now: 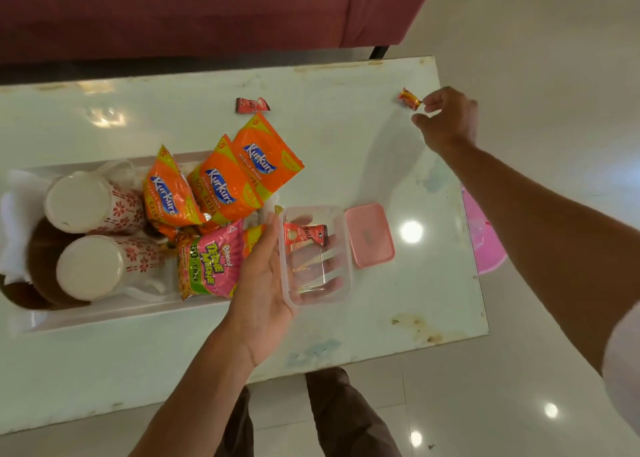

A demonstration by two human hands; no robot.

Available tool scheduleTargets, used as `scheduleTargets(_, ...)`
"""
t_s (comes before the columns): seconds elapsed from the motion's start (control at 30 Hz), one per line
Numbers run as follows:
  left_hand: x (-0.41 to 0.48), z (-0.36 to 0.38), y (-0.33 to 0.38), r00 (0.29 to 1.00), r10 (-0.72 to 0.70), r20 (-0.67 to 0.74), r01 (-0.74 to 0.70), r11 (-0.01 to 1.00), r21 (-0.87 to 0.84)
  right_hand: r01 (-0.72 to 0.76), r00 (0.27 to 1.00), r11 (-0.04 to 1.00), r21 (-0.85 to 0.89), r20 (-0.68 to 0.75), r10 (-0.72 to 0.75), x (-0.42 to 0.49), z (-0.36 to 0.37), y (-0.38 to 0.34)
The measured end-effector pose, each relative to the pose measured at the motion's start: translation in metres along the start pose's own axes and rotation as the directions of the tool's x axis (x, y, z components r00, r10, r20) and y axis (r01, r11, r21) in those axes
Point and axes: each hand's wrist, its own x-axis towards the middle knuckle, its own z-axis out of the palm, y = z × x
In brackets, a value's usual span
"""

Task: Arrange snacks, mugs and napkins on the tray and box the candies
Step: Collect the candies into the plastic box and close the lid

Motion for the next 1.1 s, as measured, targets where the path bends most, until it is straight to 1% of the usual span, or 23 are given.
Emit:
scheduleTargets(0.13,0.015,0.008,-0.001,1.000,0.016,0.012,-0.016,0.999,-0.028,0.131,0.991,0.986,-0.099,0.041,-0.128,0.032,0.020,-0.004)
scheduleTargets(0.23,0.024,0.013,-0.003,1.000,0.030,0.006,-0.030,1.000,0.001,0.193,0.980,0.967,-0.167,0.086,-0.181,0.045,0.032,-0.003)
scheduleTargets(0.37,0.029,0.018,-0.004,0.999,0.028,-0.019,-0.029,1.000,-0.007,0.293,0.956,0.938,-0.186,0.091,-0.280,0.045,0.033,0.002)
scheduleTargets(0.43,0.027,0.019,-0.005,0.999,0.029,-0.030,-0.030,0.999,-0.028,0.308,0.950,0.943,-0.128,0.092,-0.298,0.036,0.029,0.000)
scheduleTargets(0.47,0.026,0.019,-0.004,0.999,0.032,-0.035,-0.033,0.999,-0.035,0.272,0.960,0.961,-0.044,0.088,-0.267,0.030,0.026,-0.003)
scheduleTargets(0.5,0.026,0.019,-0.004,0.999,0.034,-0.039,-0.036,0.999,-0.037,0.194,0.975,0.977,0.082,0.095,-0.202,0.021,0.023,-0.007)
scheduleTargets(0.53,0.025,0.019,-0.003,0.998,0.036,-0.042,-0.038,0.999,-0.035,0.089,0.985,0.967,0.239,0.125,-0.121,0.012,0.019,-0.011)
scheduleTargets(0.57,0.025,0.018,-0.001,0.998,0.038,-0.046,-0.040,0.999,-0.033,-0.026,0.982,0.918,0.396,0.180,-0.050,0.001,0.015,-0.016)
scheduleTargets(0.6,0.025,0.016,0.000,0.998,0.039,-0.050,-0.041,0.999,-0.034,-0.138,0.968,0.840,0.525,0.249,0.003,-0.011,0.009,-0.022)
scheduleTargets(0.63,0.024,0.016,0.002,0.998,0.038,-0.052,-0.040,0.999,-0.036,-0.240,0.945,0.754,0.611,0.324,0.038,-0.023,0.003,-0.028)
scheduleTargets(0.7,0.023,0.013,0.006,0.998,0.044,-0.049,-0.045,0.998,-0.036,-0.397,0.886,0.602,0.693,0.460,0.054,-0.048,-0.011,-0.040)
scheduleTargets(0.73,0.022,0.012,0.008,0.998,0.049,-0.044,-0.050,0.998,-0.038,-0.440,0.860,0.552,0.708,0.509,0.032,-0.059,-0.018,-0.045)
scheduleTargets(0.77,0.022,0.010,0.010,0.998,0.052,-0.038,-0.054,0.998,-0.041,-0.453,0.842,0.536,0.712,0.539,-0.004,-0.070,-0.024,-0.050)
scheduleTargets(0.8,0.020,0.008,0.012,0.998,0.055,-0.035,-0.057,0.997,-0.043,-0.439,0.833,0.556,0.706,0.552,-0.043,-0.081,-0.029,-0.056)
scheduleTargets(0.83,0.018,0.006,0.015,0.998,0.059,-0.036,-0.061,0.997,-0.044,-0.393,0.831,0.614,0.684,0.551,-0.082,-0.091,-0.035,-0.063)
scheduleTargets(0.87,0.016,0.004,0.017,0.997,0.061,-0.039,-0.062,0.997,-0.046,-0.303,0.834,0.707,0.640,0.537,-0.129,-0.100,-0.041,-0.071)
scheduleTargets(0.9,0.012,0.002,0.020,0.997,0.058,-0.044,-0.060,0.997,-0.048,-0.168,0.838,0.808,0.565,0.513,-0.184,-0.109,-0.047,-0.080)
scheduleTargets(0.93,0.010,0.001,0.022,0.997,0.052,-0.053,-0.055,0.997,-0.045,-0.024,0.834,0.876,0.482,0.493,-0.248,-0.118,-0.054,-0.089)
scheduleTargets(0.97,0.006,-0.001,0.024,0.997,0.052,-0.058,-0.055,0.998,-0.041,0.095,0.816,0.899,0.428,0.484,-0.317,-0.128,-0.060,-0.099)
scheduleTargets(1.0,0.001,-0.003,0.026,0.996,0.054,-0.065,-0.056,0.998,-0.036,0.177,0.789,0.893,0.413,0.483,-0.380,-0.140,-0.066,-0.109)
scheduleTargets(1.07,-0.008,-0.009,0.029,0.996,0.061,-0.067,-0.062,0.998,-0.017,0.321,0.718,0.849,0.419,0.477,-0.507,-0.165,-0.073,-0.127)
scheduleTargets(1.1,-0.012,-0.011,0.030,0.996,0.068,-0.063,-0.068,0.998,-0.002,0.399,0.671,0.820,0.410,0.480,-0.566,-0.177,-0.075,-0.133)
